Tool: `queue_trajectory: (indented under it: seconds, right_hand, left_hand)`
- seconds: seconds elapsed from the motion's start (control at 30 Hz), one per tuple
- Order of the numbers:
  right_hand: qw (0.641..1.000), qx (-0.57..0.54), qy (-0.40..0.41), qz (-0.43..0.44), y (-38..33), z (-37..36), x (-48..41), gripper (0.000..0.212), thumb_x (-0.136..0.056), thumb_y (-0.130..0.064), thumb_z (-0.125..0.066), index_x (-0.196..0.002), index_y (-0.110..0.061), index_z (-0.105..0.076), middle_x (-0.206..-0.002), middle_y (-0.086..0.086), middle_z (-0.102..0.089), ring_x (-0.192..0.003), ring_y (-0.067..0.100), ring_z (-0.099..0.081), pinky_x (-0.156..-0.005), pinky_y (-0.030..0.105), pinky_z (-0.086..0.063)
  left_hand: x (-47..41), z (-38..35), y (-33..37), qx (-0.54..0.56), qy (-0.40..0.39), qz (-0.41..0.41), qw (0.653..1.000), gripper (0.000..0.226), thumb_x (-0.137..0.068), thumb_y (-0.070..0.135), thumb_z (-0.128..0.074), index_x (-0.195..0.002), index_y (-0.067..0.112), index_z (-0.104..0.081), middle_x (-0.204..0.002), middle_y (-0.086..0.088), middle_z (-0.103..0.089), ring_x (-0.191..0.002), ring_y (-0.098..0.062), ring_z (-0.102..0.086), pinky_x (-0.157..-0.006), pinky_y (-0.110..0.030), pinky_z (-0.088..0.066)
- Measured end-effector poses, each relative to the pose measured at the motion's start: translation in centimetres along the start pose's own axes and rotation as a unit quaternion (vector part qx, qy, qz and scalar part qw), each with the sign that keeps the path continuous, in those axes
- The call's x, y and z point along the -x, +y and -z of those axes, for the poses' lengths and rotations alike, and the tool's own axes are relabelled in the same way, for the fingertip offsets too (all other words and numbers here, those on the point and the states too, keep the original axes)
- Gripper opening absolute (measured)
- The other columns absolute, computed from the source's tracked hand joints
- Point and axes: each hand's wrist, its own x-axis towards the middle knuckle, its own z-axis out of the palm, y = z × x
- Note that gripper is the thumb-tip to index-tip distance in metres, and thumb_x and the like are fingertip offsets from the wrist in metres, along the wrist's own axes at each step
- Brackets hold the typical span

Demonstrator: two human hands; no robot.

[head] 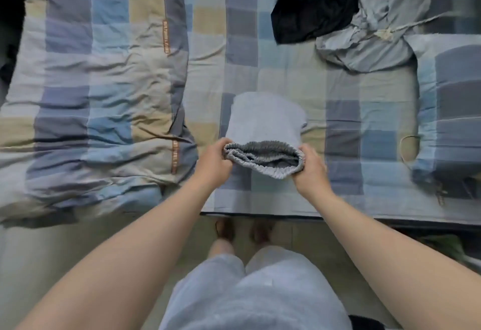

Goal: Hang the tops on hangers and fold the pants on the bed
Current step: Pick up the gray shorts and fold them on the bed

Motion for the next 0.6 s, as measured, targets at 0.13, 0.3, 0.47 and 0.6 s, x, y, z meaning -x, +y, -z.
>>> queue_trajectory:
  seconds: [0.13,0.3,0.47,0.6]
  right_hand:
    - [0.993,0.064,-0.090,-0.028,7.2,-6.2,2.1,0.034,-0.082,-0.001,-0.061,-0.107,-0.023,-0.054,-0.104,-0.003,-0.055,-0.107,0.028,-0.050,-0.079,0.039,-0.033]
    - [0.962,0.028,-0.253,-0.098,13.2,-10.6,6.0,0.026,-0.084,-0.006,-0.055,-0.086,-0.030,-0.045,-0.084,-0.002,-0.058,-0.084,0.031,-0.056,-0.069,0.037,-0.044]
    - [0.946,0.004,-0.298,-0.125,15.3,-12.5,6.4,0.024,-0.083,-0.020,-0.076,-0.090,-0.022,-0.054,-0.083,-0.006,-0.062,-0.076,0.017,-0.056,-0.058,0.013,-0.039]
    - [0.953,-0.018,-0.268,-0.143,15.0,-13.1,2.1,0.022,-0.083,-0.009,-0.072,-0.102,-0.007,-0.061,-0.099,0.012,-0.070,-0.096,0.032,-0.064,-0.083,0.041,-0.050]
  left_hand:
    - [2.0,-6.7,-8.1,-0.068,-0.072,0.076,0.992,0.023,-0.086,0.008,-0.065,-0.107,0.019,-0.066,-0.104,-0.006,-0.072,-0.101,-0.031,-0.063,-0.083,-0.040,-0.050]
    - [5.6,-11.1,-15.5,-0.118,-0.210,0.158,0.958,0.013,-0.088,0.022,-0.065,-0.101,0.022,-0.063,-0.103,0.001,-0.070,-0.106,-0.028,-0.062,-0.094,-0.047,-0.049]
    - [5.9,-12.2,-17.0,-0.108,-0.232,0.192,0.947,0.011,-0.087,0.018,-0.067,-0.090,0.025,-0.059,-0.103,-0.003,-0.070,-0.106,-0.031,-0.063,-0.091,-0.040,-0.051]
    - [2.6,-11.9,-16.3,-0.072,-0.196,0.195,0.958,0.015,-0.085,0.013,-0.063,-0.097,0.023,-0.063,-0.103,-0.002,-0.069,-0.104,-0.027,-0.065,-0.080,-0.032,-0.049]
